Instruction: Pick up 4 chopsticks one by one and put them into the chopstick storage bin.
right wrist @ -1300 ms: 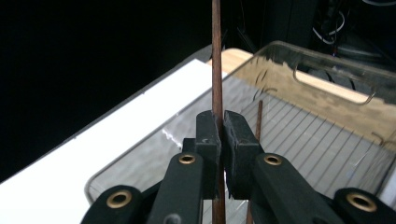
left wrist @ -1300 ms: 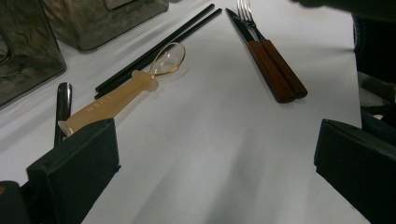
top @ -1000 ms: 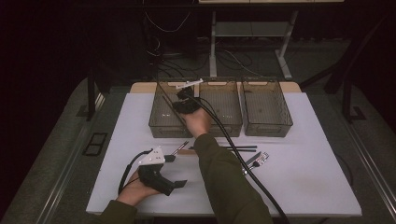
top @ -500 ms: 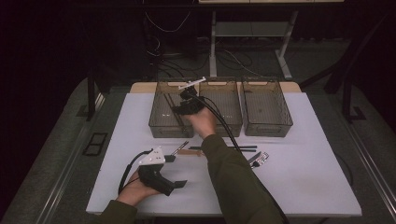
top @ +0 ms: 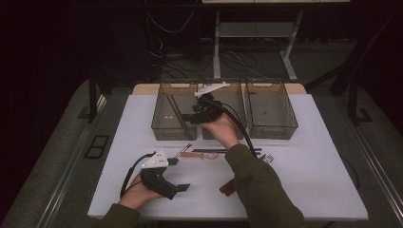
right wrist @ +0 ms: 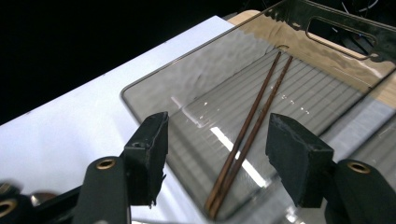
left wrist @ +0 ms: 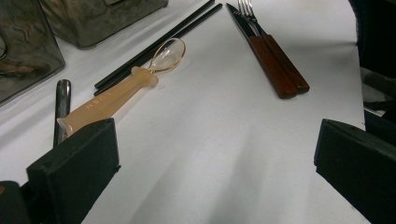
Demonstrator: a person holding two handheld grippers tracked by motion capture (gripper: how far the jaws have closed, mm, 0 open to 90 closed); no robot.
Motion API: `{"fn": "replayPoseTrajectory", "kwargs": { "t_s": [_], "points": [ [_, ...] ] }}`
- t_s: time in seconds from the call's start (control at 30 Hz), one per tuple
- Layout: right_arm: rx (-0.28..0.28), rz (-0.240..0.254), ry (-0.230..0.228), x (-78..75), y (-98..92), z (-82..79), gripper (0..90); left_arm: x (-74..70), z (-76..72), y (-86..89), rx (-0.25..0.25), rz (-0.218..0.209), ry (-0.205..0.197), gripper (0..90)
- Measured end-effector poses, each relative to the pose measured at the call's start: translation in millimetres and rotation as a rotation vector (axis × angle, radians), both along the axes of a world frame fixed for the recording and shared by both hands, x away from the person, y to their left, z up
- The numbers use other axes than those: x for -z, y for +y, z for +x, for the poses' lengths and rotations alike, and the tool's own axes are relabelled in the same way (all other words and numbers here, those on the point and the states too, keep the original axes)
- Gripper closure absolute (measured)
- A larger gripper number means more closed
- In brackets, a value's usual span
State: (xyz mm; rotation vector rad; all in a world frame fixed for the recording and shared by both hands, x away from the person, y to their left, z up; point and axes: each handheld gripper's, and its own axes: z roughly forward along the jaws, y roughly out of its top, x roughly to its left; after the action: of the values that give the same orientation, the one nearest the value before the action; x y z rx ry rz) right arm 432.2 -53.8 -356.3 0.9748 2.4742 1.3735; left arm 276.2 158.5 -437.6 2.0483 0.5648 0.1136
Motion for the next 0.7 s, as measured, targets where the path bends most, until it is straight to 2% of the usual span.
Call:
{"fn": "replayPoseTrajectory", "kwargs": {
  "t_s": [0.1, 0.17, 0.4, 0.5, 0.7],
  "points": [
    [-0.011, 0.011, -0.015, -3.3, -15.8, -9.9, 39.4, -0.2, 0.3, 0.4, 0.003, 0.010, -0.003, 0.0],
    [-0.018, 0.001, -0.023, -4.9, -25.8, -15.6, 40.6, 0.2, -0.3, -0.1, -0.003, 0.007, 0.001, 0.0],
    [-0.027, -0.019, -0.023, -2.1, -58.2, -33.3, 51.8, 1.3, -0.5, -1.8, -0.005, 0.005, 0.004, 0.0],
    [-0.041, -0.031, -0.014, 3.5, -65.0, -39.7, 59.2, 1.1, -0.7, -1.2, -0.006, 0.007, 0.005, 0.0],
    [-0.067, -0.055, 0.004, 17.9, -63.9, -48.4, 72.0, 0.9, -1.5, -1.5, -0.006, 0.008, 0.003, 0.0]
  ]
}}
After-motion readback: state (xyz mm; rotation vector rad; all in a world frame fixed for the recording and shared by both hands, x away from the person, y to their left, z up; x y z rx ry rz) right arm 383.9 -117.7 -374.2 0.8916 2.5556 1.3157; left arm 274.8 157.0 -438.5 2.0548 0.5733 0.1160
